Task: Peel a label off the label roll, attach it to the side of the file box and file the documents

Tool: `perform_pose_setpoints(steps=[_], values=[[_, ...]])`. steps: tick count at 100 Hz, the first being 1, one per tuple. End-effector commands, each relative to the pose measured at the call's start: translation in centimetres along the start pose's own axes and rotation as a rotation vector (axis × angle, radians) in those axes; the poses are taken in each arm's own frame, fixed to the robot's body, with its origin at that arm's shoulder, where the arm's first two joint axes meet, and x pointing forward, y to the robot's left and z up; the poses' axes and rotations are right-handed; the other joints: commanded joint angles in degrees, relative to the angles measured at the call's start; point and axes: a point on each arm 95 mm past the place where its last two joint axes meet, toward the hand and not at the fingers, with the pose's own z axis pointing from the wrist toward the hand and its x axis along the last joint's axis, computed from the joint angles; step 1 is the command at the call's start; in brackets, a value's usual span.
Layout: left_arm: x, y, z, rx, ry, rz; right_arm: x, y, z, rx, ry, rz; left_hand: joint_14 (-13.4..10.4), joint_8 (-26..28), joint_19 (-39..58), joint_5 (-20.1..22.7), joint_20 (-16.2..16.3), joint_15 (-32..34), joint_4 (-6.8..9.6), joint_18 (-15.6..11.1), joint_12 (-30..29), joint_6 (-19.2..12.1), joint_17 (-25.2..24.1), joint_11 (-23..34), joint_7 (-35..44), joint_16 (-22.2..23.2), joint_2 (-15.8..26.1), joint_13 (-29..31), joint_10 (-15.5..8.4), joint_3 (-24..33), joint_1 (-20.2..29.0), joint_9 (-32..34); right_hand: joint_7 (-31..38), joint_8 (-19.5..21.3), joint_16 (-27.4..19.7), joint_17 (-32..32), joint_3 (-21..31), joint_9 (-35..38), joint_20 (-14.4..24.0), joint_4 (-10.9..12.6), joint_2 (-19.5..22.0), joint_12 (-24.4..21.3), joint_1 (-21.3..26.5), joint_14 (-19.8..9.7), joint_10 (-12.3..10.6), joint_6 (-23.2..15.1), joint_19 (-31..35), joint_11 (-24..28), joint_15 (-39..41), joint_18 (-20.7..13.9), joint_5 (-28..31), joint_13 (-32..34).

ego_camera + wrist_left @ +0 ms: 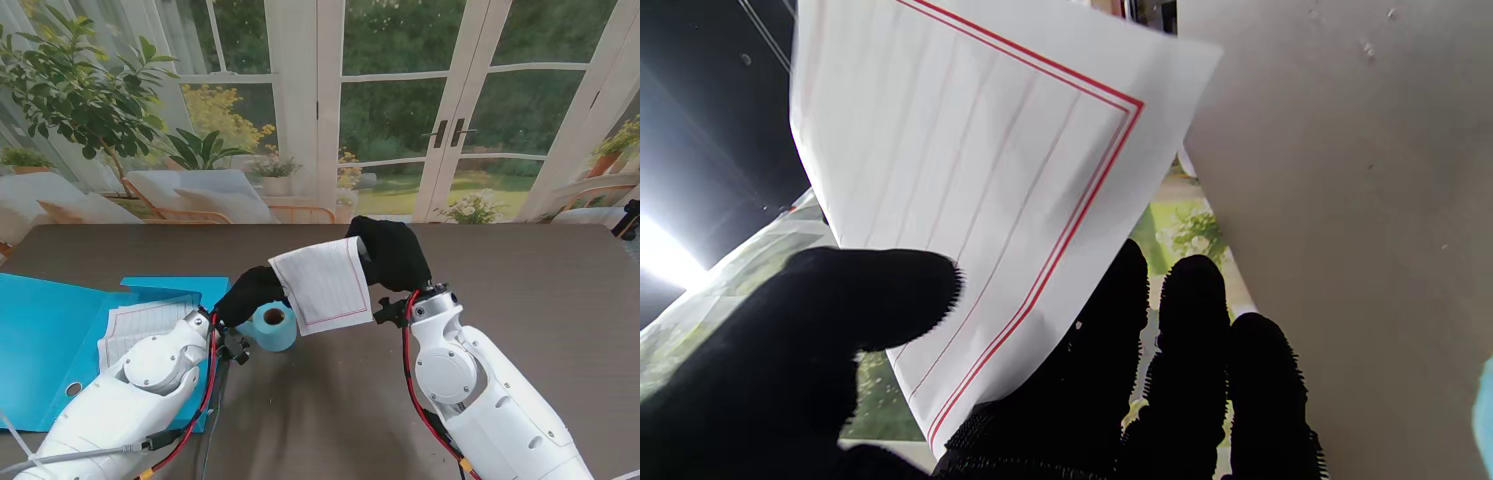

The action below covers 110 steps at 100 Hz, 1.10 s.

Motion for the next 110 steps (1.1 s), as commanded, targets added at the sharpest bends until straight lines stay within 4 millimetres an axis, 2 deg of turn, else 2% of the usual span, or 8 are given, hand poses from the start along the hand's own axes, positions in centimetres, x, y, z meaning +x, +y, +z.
perform_pose_setpoints(steps=[1,14,49,66,91,103,106,110], values=[[0.1,0.6,0.6,-0.004,0.023,-0.010,0.0,-0.6,-0.2,0.017,-0.002,0.004,1.29,-0.60,6.04,1.72,-1.53,3.64,3.13,0.57,6.09,-2.91,2.45,2.39,6.62,1.01,-3.69,3.87,-2.51,3.08,2.64,4.31,1.48,0.18,-0.26,14.07,4.86,1.42,0.63,-0.15,-0.46,0.75,2.13,0.06,2.14,-1.20,0.37,1.39,-0.50,-0.78,-1.60,1.37],[0.0,0.8,1.0,0.041,0.060,-0.041,-0.2,-0.6,-0.2,0.015,-0.014,0.003,1.56,0.87,9.05,5.80,-1.13,8.80,6.61,3.84,8.72,-4.58,8.54,5.70,14.10,1.80,-4.15,10.63,-4.06,5.57,4.98,11.43,1.58,0.08,-0.30,13.97,4.75,1.26,0.67,-0.15,-0.35,0.66,2.15,-0.04,2.19,-1.24,0.31,1.44,-0.60,-0.78,-1.72,1.40],[0.3,1.2,1.2,0.077,0.106,-0.096,-0.8,-1.0,-0.7,0.026,-0.035,0.003,-2.16,1.33,16.44,9.56,0.55,18.22,8.81,8.85,7.83,-4.77,22.30,14.64,20.88,0.32,-6.10,23.31,-8.65,5.52,6.55,19.09,1.63,-0.04,-0.43,13.58,4.63,0.96,0.74,-0.10,-0.30,0.49,2.27,0.49,2.32,-1.37,0.20,1.59,-0.94,-0.67,-1.80,1.33],[0.5,1.2,1.2,0.112,0.141,-0.115,-1.0,-1.1,-0.9,0.033,-0.036,-0.005,-4.19,-1.37,21.41,11.62,-1.96,20.10,11.48,9.54,6.27,-3.07,29.08,18.78,21.14,-1.87,-7.02,29.05,-10.60,6.71,8.22,20.36,1.32,-0.36,-1.07,11.40,3.85,-0.16,0.98,0.01,0.53,0.33,1.76,1.12,2.49,-2.83,0.24,1.55,-2.32,0.56,-2.47,1.22],[0.8,1.0,0.5,0.104,0.153,-0.118,-1.4,-1.1,-1.2,0.049,-0.041,-0.022,-4.59,-2.49,23.91,12.19,-3.05,20.51,12.64,9.33,4.78,-1.28,31.56,21.03,21.03,-1.94,-6.98,31.56,-11.04,8.04,8.96,20.44,-1.26,-3.19,-5.11,2.86,1.09,-7.20,0.75,1.00,1.96,-2.36,-0.11,3.12,2.52,-5.85,-0.75,-0.19,-14.18,4.64,-5.33,0.61],[0.9,0.8,0.2,0.100,0.153,-0.114,-1.6,-1.2,-1.2,0.060,-0.040,-0.034,-4.62,-2.77,24.14,12.15,-3.30,20.54,12.87,9.21,4.63,-0.94,31.65,21.42,21.10,-1.87,-6.97,31.69,-11.01,8.29,9.06,20.41,-5.54,-3.57,-5.44,-1.80,0.98,-13.16,0.39,1.48,0.92,-3.48,-1.41,4.31,3.00,-6.12,-1.92,-0.56,-20.20,5.12,-11.77,-2.90],[1.0,0.8,0.1,0.101,0.154,-0.114,-1.7,-1.1,-1.3,0.064,-0.040,-0.038,-4.63,-2.80,24.16,12.16,-3.34,20.54,12.91,9.20,4.61,-0.85,31.65,21.48,21.13,-1.86,-6.96,31.69,-10.99,8.35,9.09,20.40,-8.73,-2.67,-5.01,-3.33,1.25,-15.37,0.34,2.35,1.63,-4.23,-2.41,4.60,3.24,-5.36,-2.54,-0.26,-21.76,5.23,-13.23,-4.52],[1.0,0.7,0.0,0.105,0.154,-0.114,-1.7,-1.1,-1.3,0.071,-0.040,-0.046,-4.64,-2.88,24.22,12.10,-3.45,20.54,12.97,9.18,4.53,-0.70,31.64,21.57,21.22,-1.82,-6.95,31.69,-10.95,8.42,9.12,20.36,-14.04,0.21,-4.99,-5.90,1.77,-19.43,0.25,6.06,4.11,-5.47,-4.54,5.16,3.44,-2.56,-3.71,0.47,-23.71,5.36,-16.02,-7.67]])
